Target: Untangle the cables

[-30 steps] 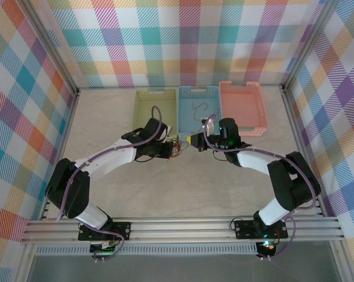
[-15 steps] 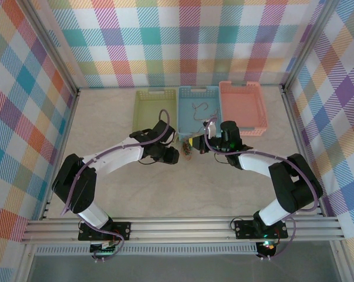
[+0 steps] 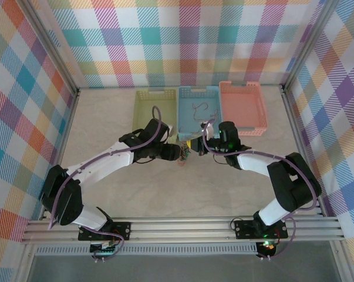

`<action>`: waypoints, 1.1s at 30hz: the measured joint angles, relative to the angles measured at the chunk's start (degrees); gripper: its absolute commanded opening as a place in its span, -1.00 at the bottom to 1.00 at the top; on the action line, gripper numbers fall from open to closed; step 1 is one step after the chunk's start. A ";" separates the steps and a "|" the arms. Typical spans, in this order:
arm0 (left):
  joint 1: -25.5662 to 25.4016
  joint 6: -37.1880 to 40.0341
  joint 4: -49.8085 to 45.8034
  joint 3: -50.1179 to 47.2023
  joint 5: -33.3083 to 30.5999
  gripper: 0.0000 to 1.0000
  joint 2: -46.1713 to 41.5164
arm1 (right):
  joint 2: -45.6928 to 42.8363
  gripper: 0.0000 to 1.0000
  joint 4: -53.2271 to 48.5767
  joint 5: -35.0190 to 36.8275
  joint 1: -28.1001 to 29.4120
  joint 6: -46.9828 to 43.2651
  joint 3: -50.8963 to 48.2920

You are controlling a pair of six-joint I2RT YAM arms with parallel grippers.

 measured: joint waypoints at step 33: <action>5.27 4.33 5.18 9.55 5.53 0.02 14.34 | 0.72 -1.00 -0.04 -2.38 0.31 -1.05 0.26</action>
